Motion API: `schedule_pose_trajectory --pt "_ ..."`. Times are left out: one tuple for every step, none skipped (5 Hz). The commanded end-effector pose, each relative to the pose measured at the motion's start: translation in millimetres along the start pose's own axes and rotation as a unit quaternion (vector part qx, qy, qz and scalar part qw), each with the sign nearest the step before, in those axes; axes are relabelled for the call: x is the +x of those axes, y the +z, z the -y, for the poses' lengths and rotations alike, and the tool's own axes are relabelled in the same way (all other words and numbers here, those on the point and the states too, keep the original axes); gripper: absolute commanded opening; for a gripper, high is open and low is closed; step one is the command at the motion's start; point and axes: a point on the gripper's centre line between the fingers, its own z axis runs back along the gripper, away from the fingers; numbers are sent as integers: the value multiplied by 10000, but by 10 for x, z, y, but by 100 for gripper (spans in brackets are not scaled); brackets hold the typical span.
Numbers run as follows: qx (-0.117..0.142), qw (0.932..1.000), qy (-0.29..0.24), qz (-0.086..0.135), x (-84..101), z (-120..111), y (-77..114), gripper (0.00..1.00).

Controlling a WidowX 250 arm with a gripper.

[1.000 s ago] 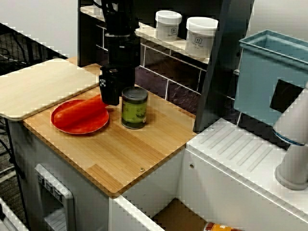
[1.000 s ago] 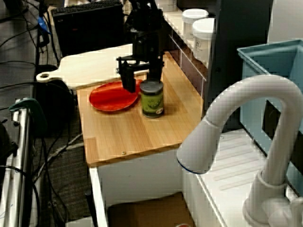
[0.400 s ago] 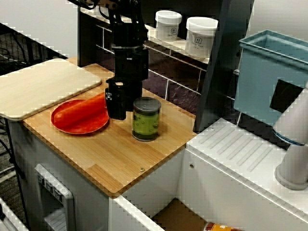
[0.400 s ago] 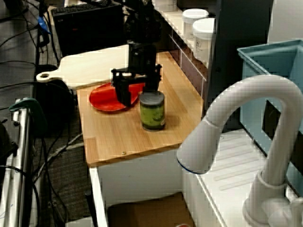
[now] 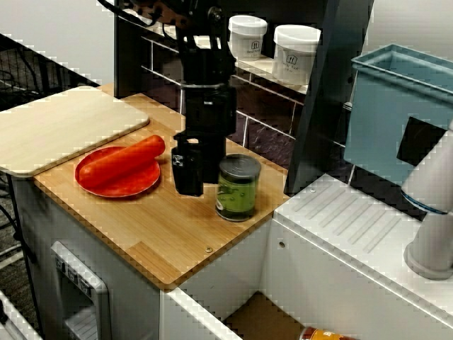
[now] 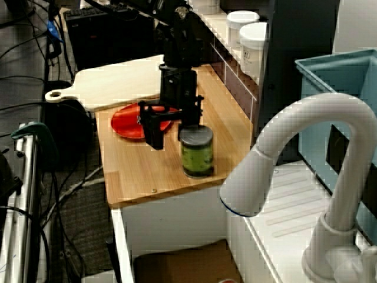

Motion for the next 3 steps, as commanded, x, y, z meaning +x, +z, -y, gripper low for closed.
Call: schedule_pose_trajectory --pt "80 9996 -271 -5 343 227 -142 100" --pt "175 9990 -379 -147 361 343 -206 100" --pt "202 9995 -227 -103 263 294 -162 100"
